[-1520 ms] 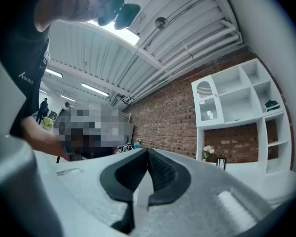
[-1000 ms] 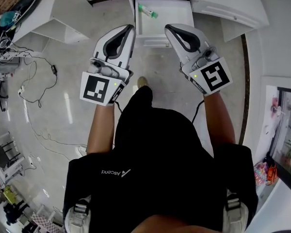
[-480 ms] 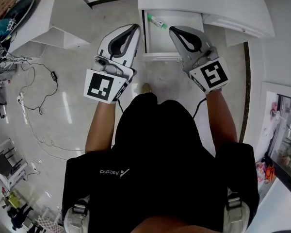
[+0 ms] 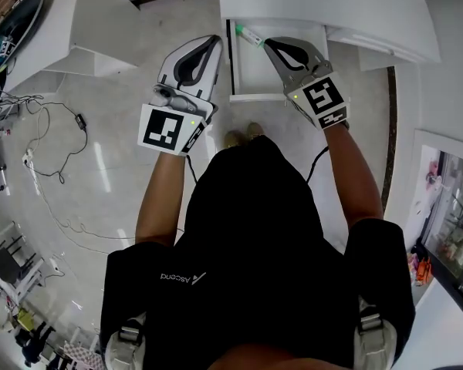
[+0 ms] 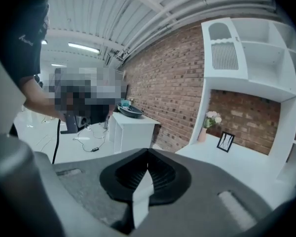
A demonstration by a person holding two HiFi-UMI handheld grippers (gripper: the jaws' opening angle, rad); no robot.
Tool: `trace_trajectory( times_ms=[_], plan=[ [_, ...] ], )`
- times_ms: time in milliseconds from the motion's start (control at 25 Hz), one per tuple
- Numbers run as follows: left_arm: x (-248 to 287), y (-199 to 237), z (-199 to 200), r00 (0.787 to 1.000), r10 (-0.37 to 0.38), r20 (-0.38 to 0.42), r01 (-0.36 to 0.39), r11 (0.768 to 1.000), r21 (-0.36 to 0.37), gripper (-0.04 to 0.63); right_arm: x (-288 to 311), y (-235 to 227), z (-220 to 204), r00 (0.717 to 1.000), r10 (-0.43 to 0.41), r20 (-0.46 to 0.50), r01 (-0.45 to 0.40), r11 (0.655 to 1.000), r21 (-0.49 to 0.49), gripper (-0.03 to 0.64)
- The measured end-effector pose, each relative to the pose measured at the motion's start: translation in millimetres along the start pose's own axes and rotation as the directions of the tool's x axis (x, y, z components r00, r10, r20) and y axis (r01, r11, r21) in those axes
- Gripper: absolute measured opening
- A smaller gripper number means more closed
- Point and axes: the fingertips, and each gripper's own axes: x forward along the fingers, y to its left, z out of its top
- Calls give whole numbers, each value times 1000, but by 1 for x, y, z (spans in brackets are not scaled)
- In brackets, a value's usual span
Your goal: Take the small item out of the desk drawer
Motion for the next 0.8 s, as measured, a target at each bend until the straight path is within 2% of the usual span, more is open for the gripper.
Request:
trace_trajectory(
  times_ms=[160, 320, 560, 800],
  plan=[
    [15, 13, -19, 1000, 19, -17, -19, 1000, -9, -2, 28, -14, -40, 995, 30, -98, -30, 1000, 2, 3],
    [30, 29, -39, 999, 36, -36, -37, 999, -21, -2, 61, -25, -84, 976, 64, -206, -64, 998, 5, 17],
    [46, 50, -67, 996, 67, -65, -70, 997, -45, -2, 101, -35, -144, 934, 106, -342, -113, 994, 0, 58],
    [53, 64, -85, 991, 100, -88, -105, 993, -57, -2, 132, -41, -191, 883, 139, -448, -141, 990, 29, 127]
  ],
)
